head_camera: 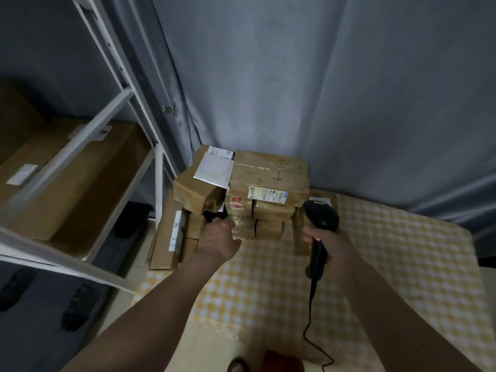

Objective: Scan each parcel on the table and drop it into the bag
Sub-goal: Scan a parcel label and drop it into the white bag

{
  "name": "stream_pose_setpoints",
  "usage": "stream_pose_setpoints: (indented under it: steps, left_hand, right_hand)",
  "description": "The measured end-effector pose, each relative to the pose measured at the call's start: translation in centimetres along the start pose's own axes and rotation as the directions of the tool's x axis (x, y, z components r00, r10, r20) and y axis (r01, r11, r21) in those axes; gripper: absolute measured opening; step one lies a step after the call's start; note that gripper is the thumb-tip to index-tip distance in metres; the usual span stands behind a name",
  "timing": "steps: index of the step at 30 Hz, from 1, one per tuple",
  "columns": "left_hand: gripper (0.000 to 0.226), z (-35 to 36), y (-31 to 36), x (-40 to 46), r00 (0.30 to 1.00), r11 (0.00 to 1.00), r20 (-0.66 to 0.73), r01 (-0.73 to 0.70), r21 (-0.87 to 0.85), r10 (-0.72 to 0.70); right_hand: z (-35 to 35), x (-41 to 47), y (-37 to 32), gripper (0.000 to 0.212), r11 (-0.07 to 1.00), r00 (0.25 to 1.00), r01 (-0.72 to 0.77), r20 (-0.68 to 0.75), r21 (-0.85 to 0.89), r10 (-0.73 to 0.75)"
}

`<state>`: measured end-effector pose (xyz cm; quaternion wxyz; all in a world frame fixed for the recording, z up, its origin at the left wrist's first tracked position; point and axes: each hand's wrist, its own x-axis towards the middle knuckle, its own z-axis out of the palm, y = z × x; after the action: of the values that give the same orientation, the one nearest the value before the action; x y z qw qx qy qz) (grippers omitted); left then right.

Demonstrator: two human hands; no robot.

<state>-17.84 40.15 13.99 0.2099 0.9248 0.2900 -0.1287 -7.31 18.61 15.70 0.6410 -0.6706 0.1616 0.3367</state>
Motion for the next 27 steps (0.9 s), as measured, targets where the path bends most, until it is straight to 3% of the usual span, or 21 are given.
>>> stream_pose_setpoints:
  steps: [7,14,17,22,27]
  left_hand:
    - [0.051,-1.6,0.5,6.6,0.993,0.994,-0.11,0.054,0.099,-0.044]
    - [0.067,-2.2,-0.2,11.6,0.987,0.933,-0.158,0.092,0.347,-0.039]
    - [0.074,-2.9,-1.1,14.4,0.984,0.91,-0.165,0.127,0.396,-0.066]
    - [0.082,-3.1,-2.8,18.6,0.994,0.862,-0.106,0.082,0.501,-0.033]
    - [0.061,-2.5,-3.9,20.3,0.988,0.818,-0.141,0.027,0.574,0.066]
  right_hand:
    - [2.7,5.2,-3.2,0.039,0.996,0.994,-0.017,0.11,-0.087,0.027]
    - [6.2,7.9,-3.7,0.035,0.977,0.976,-0.033,0.204,-0.213,0.077]
    - [7.3,8.3,-3.6,0.016,0.976,0.969,-0.016,0.237,-0.218,0.069]
    - [9.1,9.0,-2.5,0.009,0.977,0.979,-0.056,0.179,-0.206,0.094]
    - [10.8,8.9,-1.0,0.009,0.983,0.989,-0.097,0.095,-0.159,0.113]
